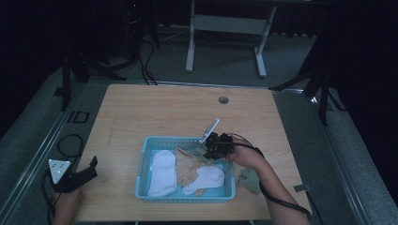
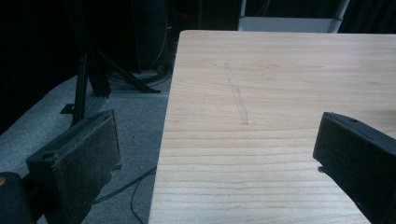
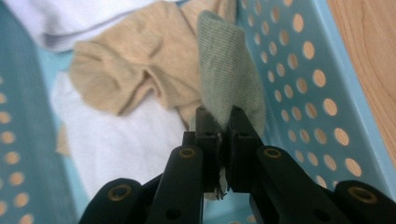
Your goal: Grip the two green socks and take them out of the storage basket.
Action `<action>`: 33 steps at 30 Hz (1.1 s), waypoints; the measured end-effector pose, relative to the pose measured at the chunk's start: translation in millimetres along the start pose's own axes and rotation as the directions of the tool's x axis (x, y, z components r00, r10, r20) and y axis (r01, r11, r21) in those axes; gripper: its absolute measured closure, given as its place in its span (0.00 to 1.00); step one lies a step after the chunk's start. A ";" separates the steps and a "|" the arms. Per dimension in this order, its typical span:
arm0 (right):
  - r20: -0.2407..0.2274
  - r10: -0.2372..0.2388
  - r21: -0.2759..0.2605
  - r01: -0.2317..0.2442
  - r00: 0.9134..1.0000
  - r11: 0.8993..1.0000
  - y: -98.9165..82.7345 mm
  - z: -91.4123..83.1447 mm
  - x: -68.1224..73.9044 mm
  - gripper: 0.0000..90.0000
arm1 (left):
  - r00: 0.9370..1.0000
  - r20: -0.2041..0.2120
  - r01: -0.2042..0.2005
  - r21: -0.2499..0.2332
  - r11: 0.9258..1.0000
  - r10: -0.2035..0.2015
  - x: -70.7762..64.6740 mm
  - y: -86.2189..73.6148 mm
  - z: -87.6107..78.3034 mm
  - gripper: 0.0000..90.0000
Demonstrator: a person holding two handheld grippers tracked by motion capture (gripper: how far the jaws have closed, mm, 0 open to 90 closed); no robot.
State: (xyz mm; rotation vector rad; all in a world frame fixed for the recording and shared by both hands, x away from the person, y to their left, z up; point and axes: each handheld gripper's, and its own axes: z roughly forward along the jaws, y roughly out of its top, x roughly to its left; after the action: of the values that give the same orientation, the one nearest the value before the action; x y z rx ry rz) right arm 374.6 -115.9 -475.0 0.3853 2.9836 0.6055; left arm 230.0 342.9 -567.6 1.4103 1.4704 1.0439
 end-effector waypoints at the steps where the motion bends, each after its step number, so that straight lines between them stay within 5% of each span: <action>1: 0.006 0.002 -0.014 -0.002 1.000 1.000 0.7 -5.4 1.4 0.95 | 1.000 0.000 0.000 0.000 1.000 0.000 0.0 0.0 0.0 0.00; 21: 0.027 -0.017 -0.145 0.020 1.000 0.989 -6.1 -71.2 9.3 0.95 | 1.000 -0.006 0.002 0.005 1.000 -0.002 -0.3 0.1 0.4 0.00; 29: 0.030 0.002 -0.230 0.005 1.000 0.973 -20.4 -109.9 6.4 0.95 | 1.000 -0.008 0.000 0.006 1.000 0.000 -0.4 0.0 0.5 0.00; 33: 0.067 0.027 -0.260 -0.009 0.997 0.966 -33.2 -129.6 2.2 0.95 | 1.000 -0.008 0.000 0.007 1.000 0.000 -0.4 0.0 0.7 0.00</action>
State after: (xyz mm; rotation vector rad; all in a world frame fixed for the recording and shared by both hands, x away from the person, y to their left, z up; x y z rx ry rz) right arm 349.2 -193.4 -368.9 0.4039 2.7871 0.9494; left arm 230.7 342.5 -567.8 1.4120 1.4815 1.0465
